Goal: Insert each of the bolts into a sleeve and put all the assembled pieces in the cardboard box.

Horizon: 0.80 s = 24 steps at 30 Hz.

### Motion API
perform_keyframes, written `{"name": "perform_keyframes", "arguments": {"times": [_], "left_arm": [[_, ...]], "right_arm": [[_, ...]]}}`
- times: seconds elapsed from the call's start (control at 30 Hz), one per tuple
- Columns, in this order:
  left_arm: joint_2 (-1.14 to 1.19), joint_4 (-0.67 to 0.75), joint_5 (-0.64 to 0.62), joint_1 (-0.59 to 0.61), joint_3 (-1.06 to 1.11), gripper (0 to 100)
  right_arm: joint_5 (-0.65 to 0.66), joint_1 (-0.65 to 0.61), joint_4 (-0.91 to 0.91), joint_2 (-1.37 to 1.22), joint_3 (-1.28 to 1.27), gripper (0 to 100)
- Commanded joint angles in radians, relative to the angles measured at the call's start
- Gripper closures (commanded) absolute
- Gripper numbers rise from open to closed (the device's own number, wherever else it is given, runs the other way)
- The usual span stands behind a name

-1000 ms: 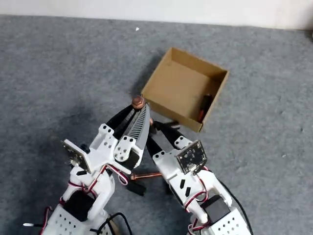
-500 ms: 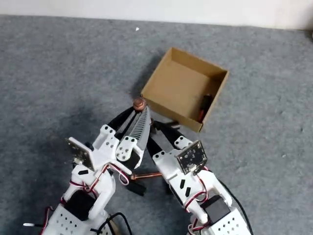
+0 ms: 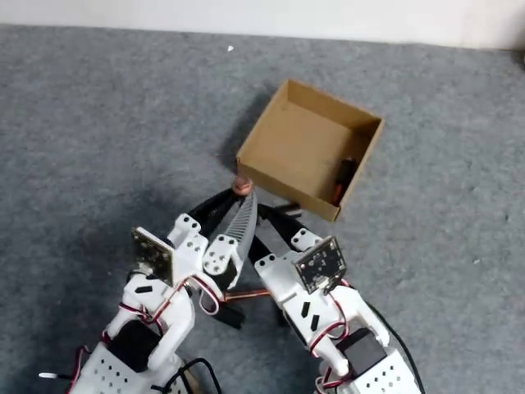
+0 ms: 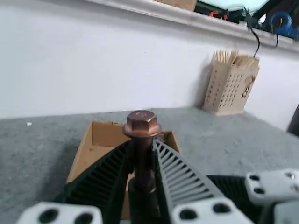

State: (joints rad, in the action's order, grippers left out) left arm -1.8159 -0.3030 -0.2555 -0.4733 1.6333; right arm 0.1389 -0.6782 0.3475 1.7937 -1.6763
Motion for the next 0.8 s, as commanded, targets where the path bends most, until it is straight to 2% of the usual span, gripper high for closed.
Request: {"name": "perform_keyframes", "arguments": {"times": [0.0, 0.2, 0.33, 0.53, 0.77], "left_arm": [[-0.010, -0.052, 0.037, -0.001, -0.038, 88], [-0.010, -0.319, 0.020, -0.001, -0.220, 85], [-0.010, -0.442, 0.023, 0.012, -0.320, 85], [-0.010, -0.460, 0.023, 0.170, -0.403, 85], [-0.012, -0.466, 0.028, 0.206, -0.308, 86]], "right_arm": [[0.011, 0.001, -0.005, 0.028, -0.122, 99.3], [0.011, 0.002, -0.002, 0.028, -0.124, 99.3], [0.011, 0.007, -0.002, 0.028, -0.124, 99.3], [0.008, 0.062, -0.002, 0.028, -0.124, 99.3], [0.009, 0.125, 0.054, 0.027, -0.124, 99.3]]}}
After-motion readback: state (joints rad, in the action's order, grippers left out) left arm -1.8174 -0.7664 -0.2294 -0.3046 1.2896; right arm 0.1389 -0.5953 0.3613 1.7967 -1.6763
